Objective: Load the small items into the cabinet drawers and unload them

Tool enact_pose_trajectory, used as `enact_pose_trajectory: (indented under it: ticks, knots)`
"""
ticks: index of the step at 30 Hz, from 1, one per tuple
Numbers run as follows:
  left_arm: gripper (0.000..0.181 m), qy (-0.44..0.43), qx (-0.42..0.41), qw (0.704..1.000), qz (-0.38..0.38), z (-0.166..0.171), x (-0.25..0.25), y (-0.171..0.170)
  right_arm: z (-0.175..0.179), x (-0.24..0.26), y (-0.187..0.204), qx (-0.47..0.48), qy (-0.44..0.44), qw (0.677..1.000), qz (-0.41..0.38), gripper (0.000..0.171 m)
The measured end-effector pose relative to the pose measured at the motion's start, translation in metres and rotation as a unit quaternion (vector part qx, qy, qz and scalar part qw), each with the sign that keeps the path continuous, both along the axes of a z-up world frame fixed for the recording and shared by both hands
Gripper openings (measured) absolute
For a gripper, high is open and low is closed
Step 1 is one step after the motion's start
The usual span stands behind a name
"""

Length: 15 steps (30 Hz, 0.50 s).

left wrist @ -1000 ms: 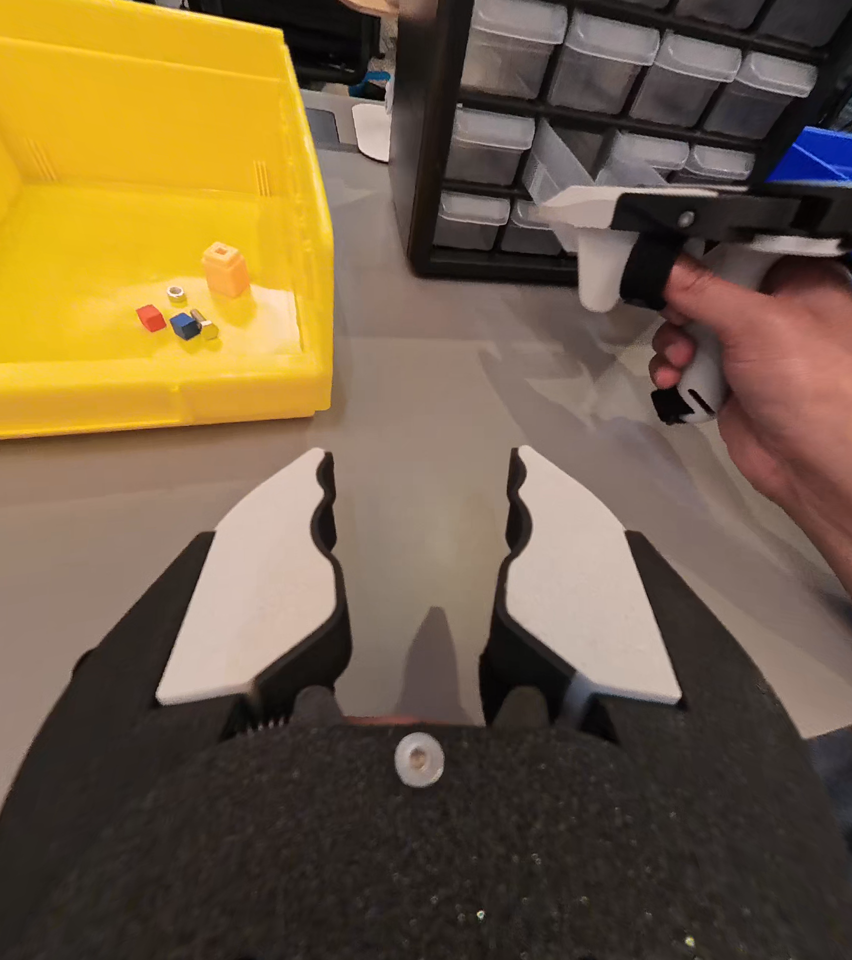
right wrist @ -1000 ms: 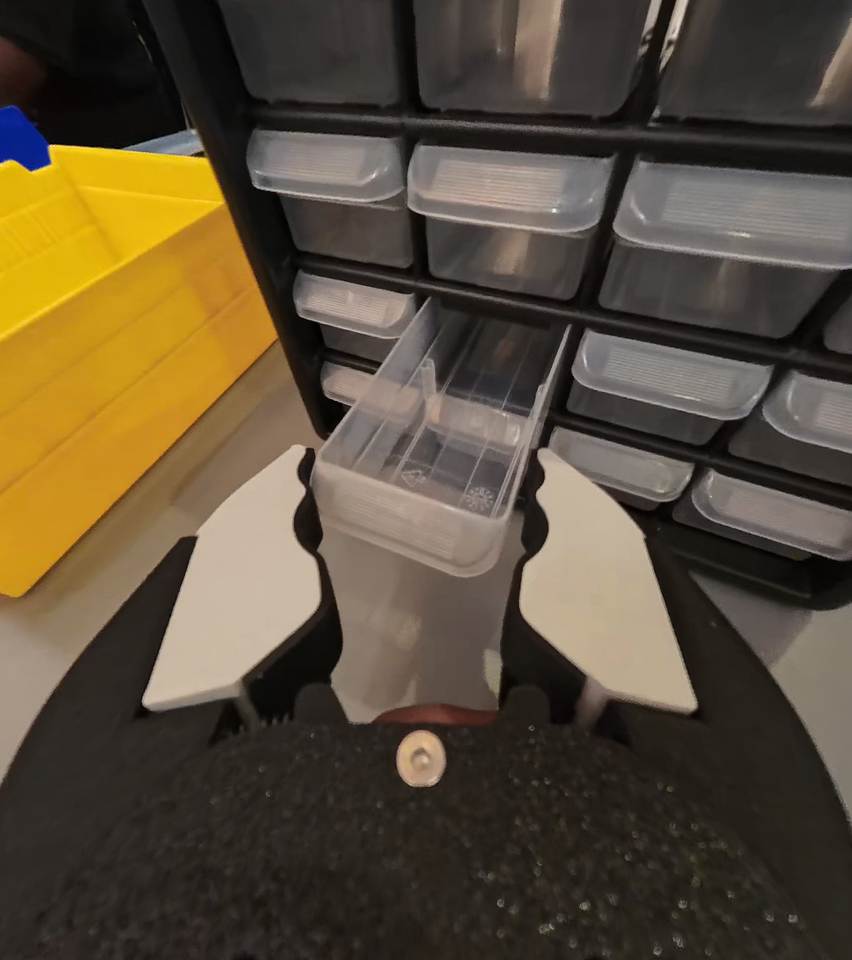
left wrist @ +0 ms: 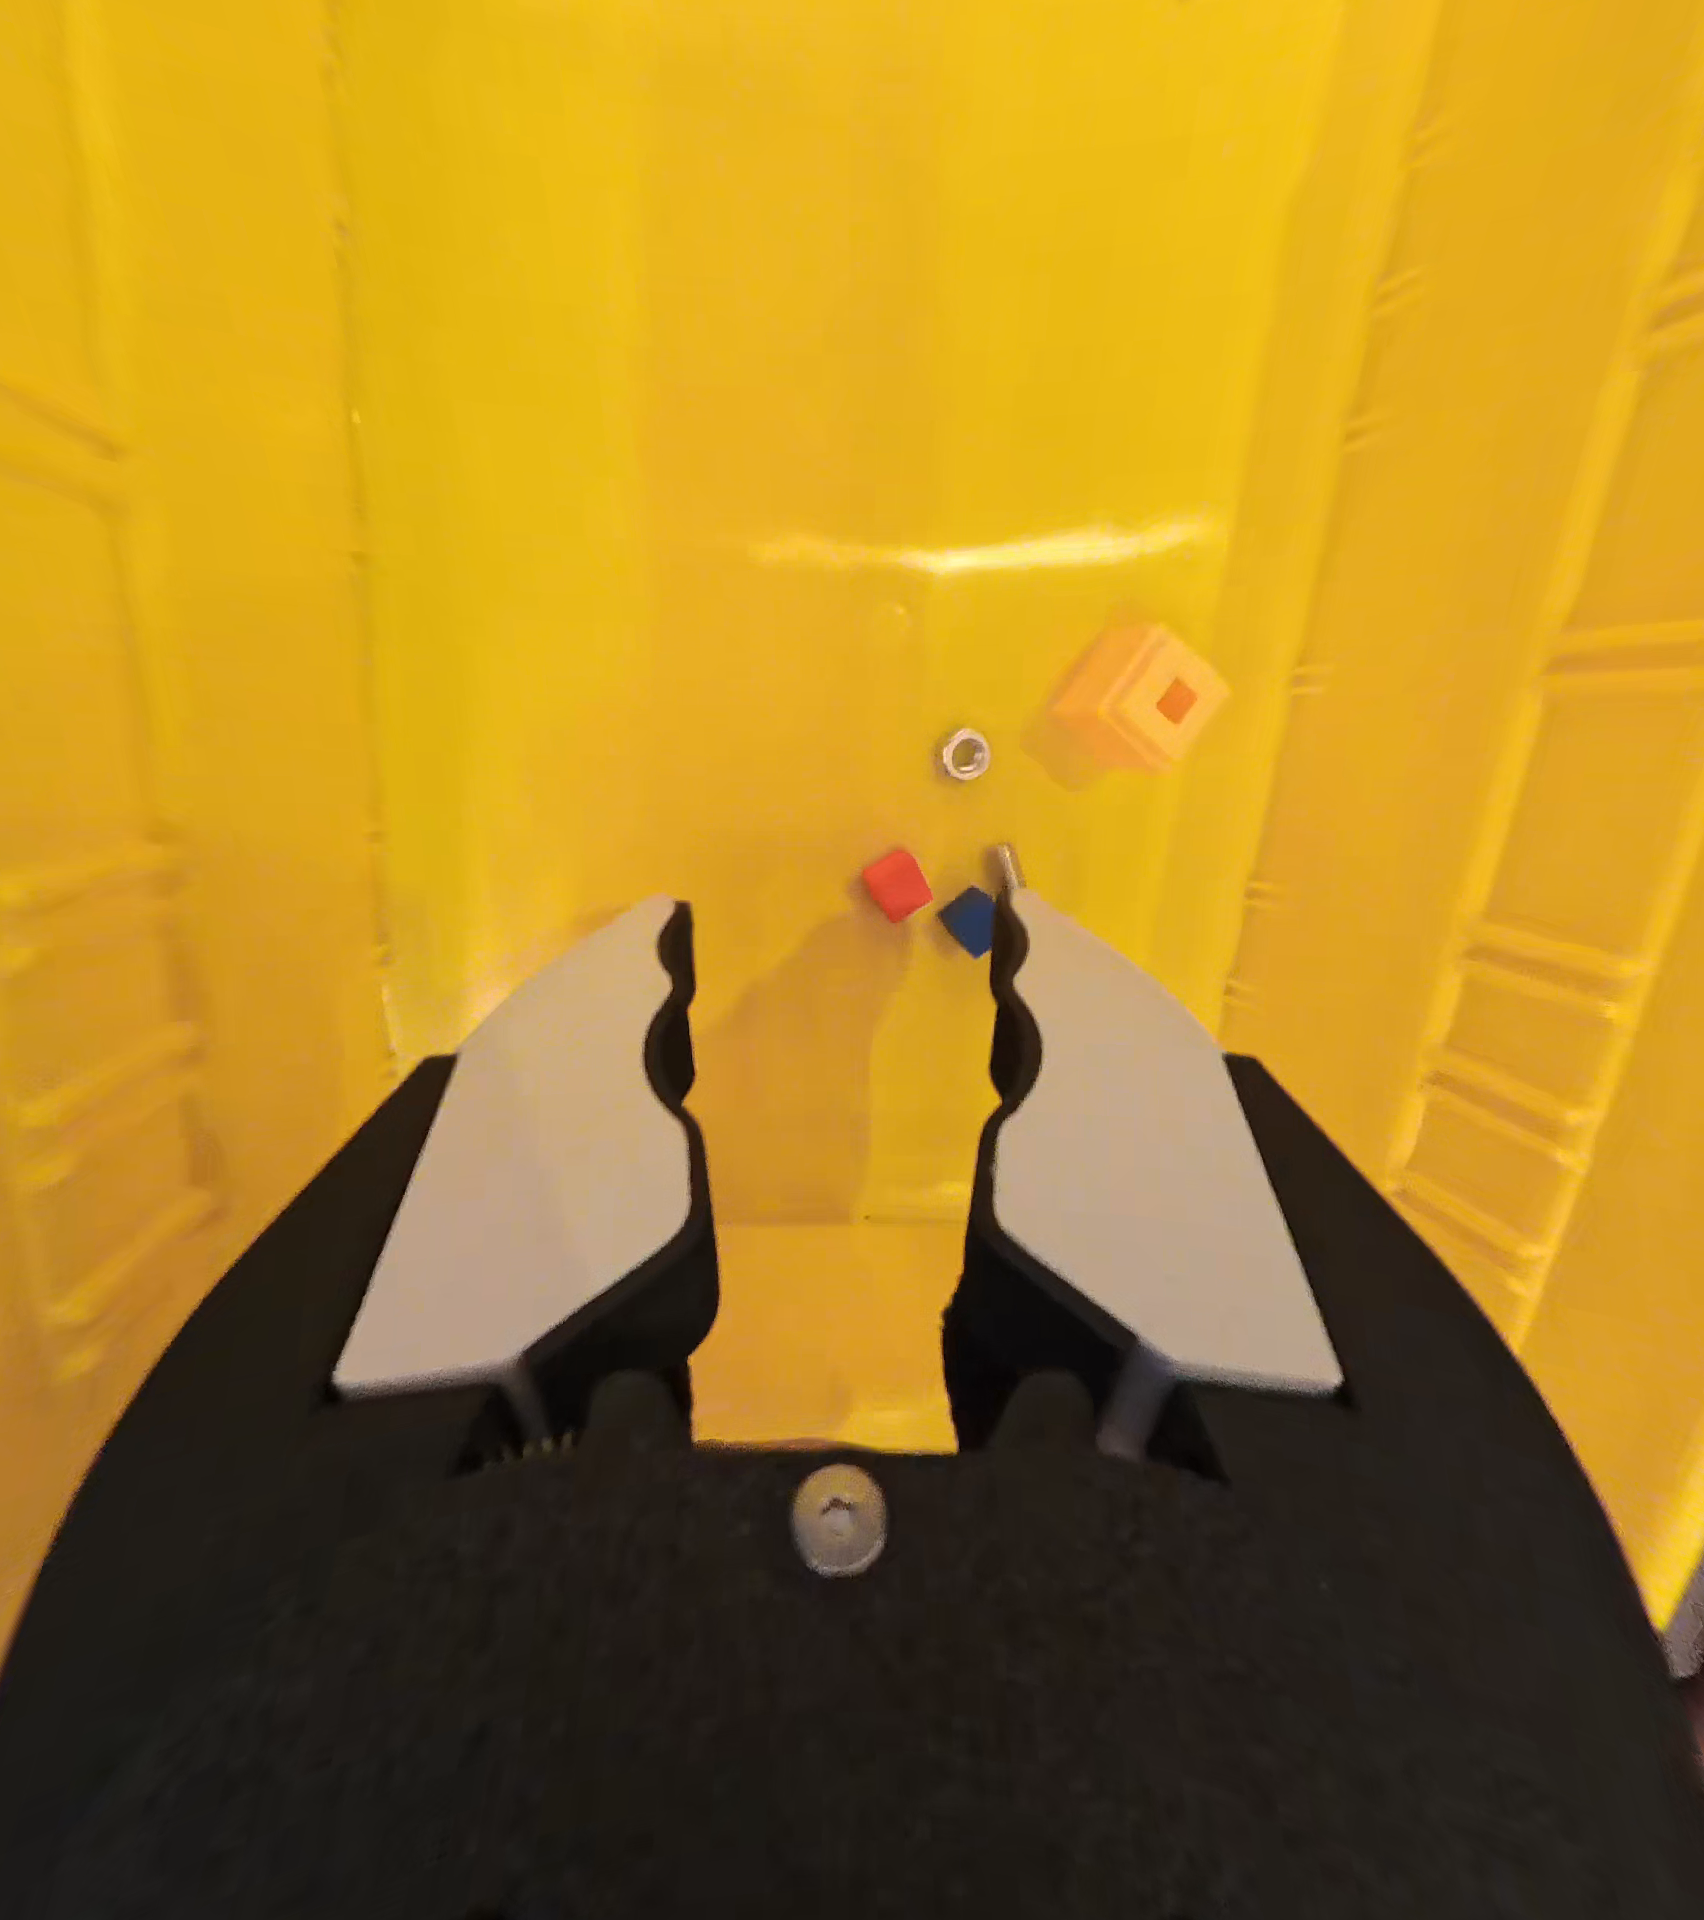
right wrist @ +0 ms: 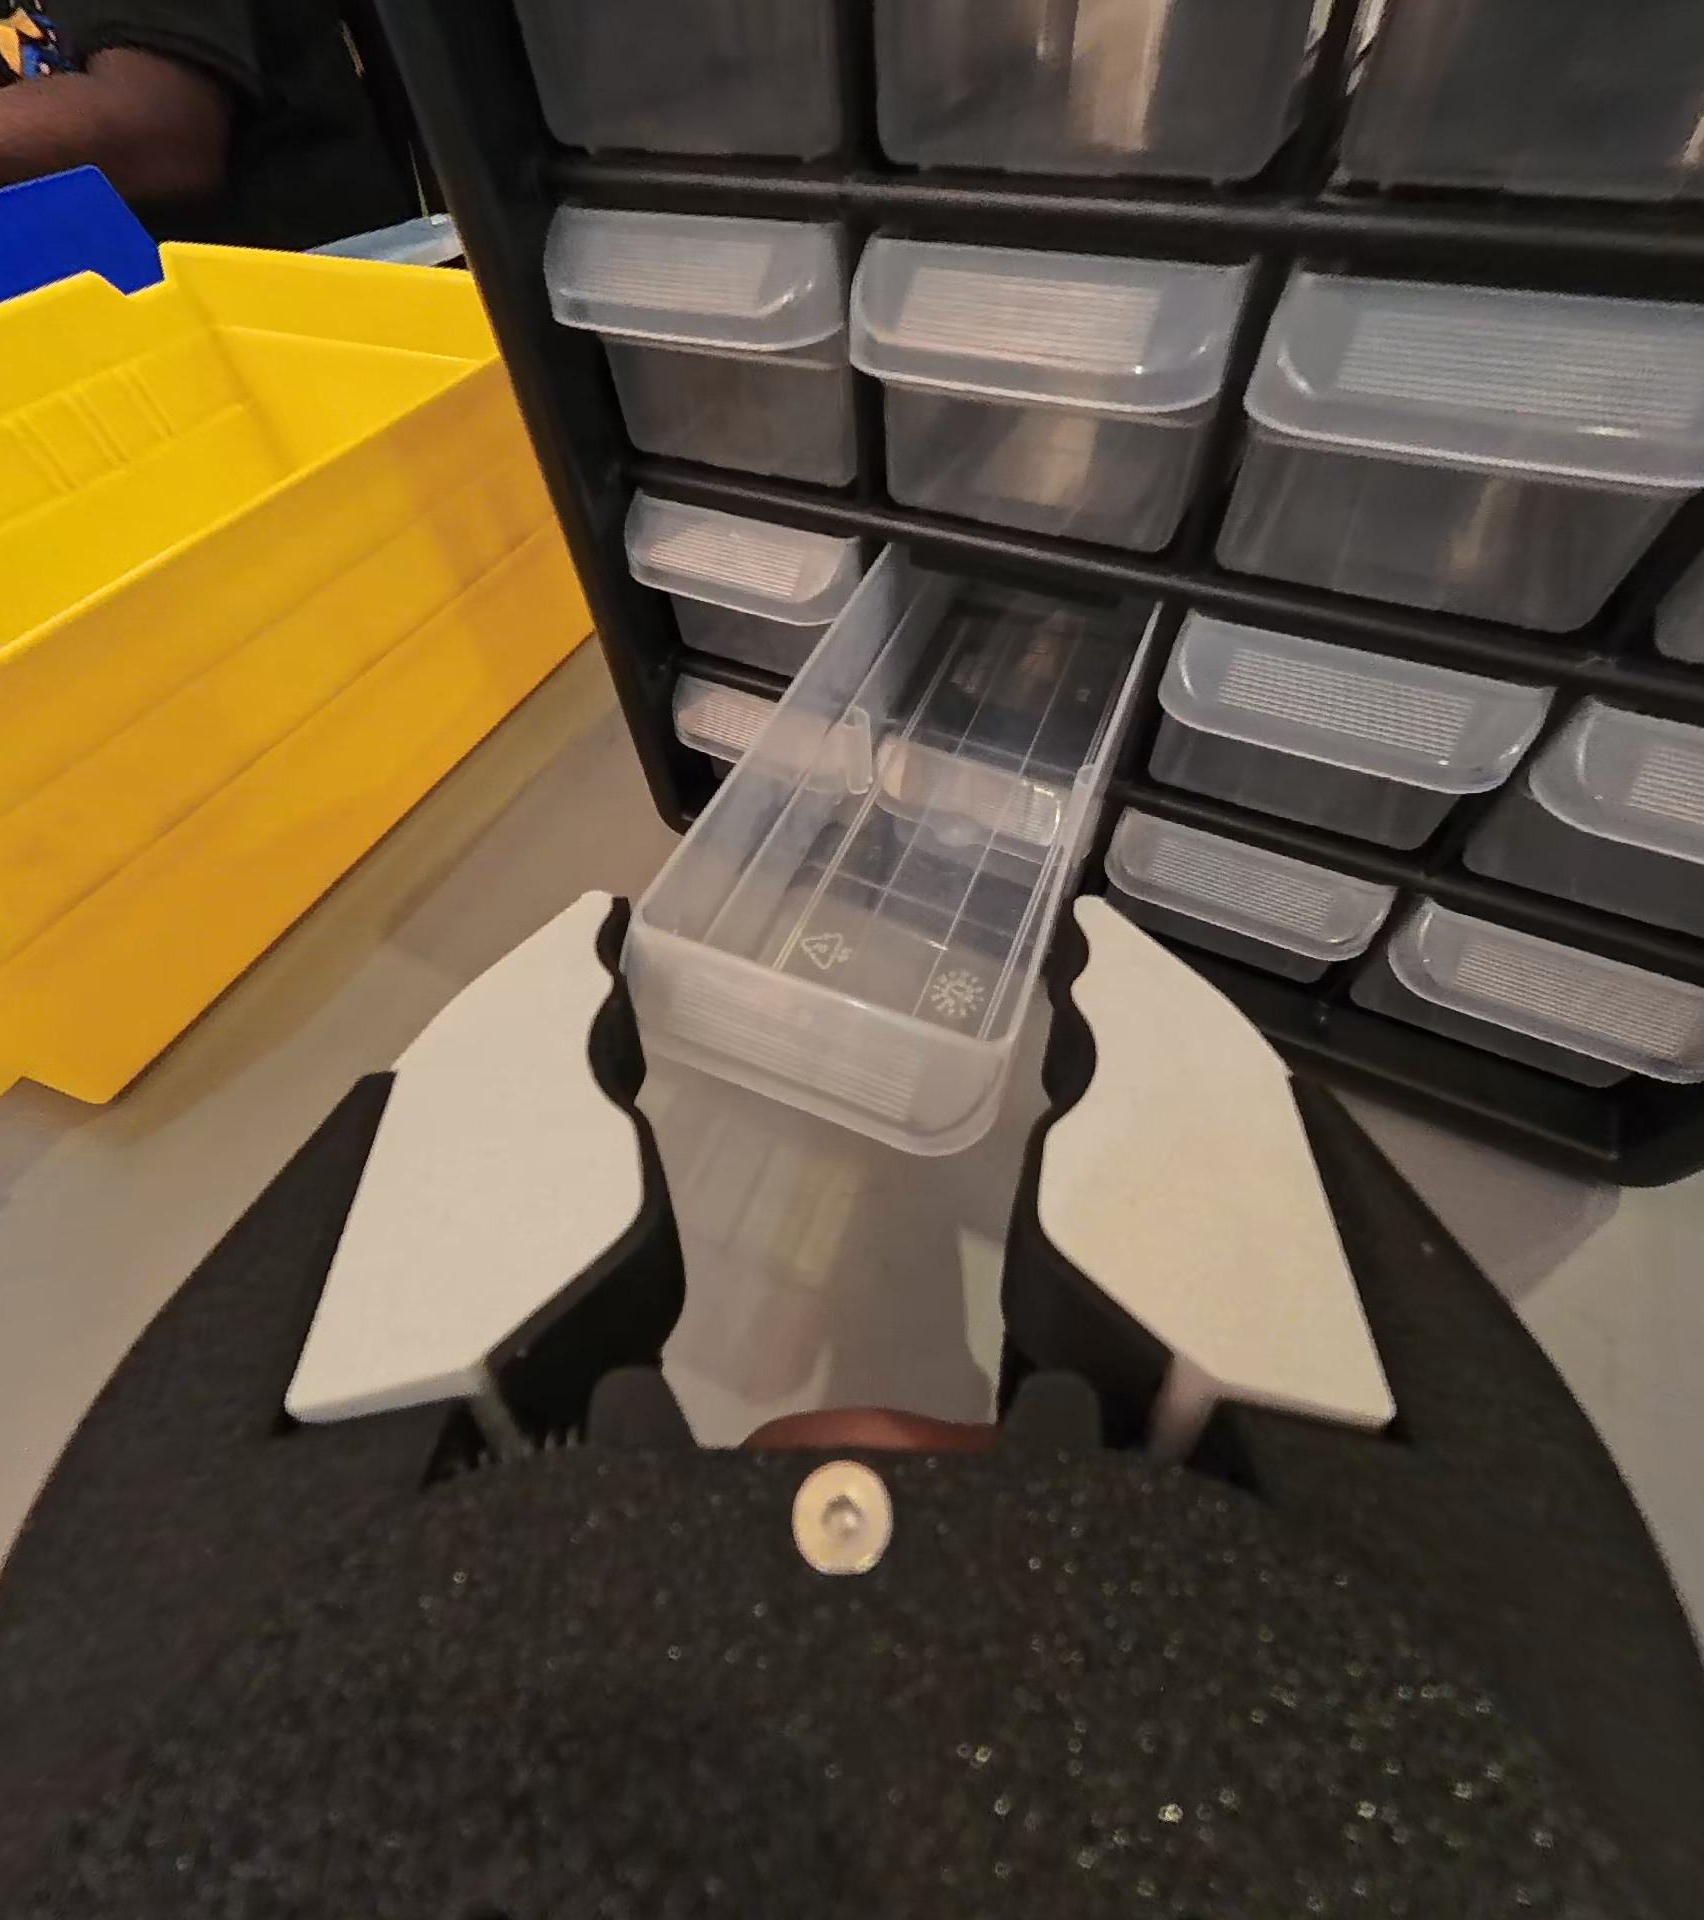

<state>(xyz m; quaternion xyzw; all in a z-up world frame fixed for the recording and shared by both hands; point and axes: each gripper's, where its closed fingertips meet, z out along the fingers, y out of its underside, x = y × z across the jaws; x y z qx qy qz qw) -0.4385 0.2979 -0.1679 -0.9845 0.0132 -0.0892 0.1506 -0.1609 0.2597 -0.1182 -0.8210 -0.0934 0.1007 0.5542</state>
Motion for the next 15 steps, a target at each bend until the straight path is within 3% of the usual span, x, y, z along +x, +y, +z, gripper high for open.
enact_pose_trajectory:
  ticks: [5,9,11,15]
  knots:
    - [0.051,0.012,-0.017,1.000,-0.010,-0.009,0.009,0.003,0.000,0.000,0.000,0.000,-0.002,1.000,0.000,0.076]
    - [0.032,0.025,-0.036,0.999,-0.017,-0.018,0.010,0.003,0.000,0.000,0.000,-0.001,0.002,1.000,0.001,0.076]
    - [0.012,0.039,-0.038,0.998,-0.014,-0.021,0.006,0.003,0.000,0.000,0.000,-0.001,0.003,1.000,0.002,0.076]
    - [0.010,0.011,-0.047,0.999,-0.011,-0.021,0.008,0.001,0.000,0.000,-0.001,-0.001,0.003,1.000,0.002,0.076]
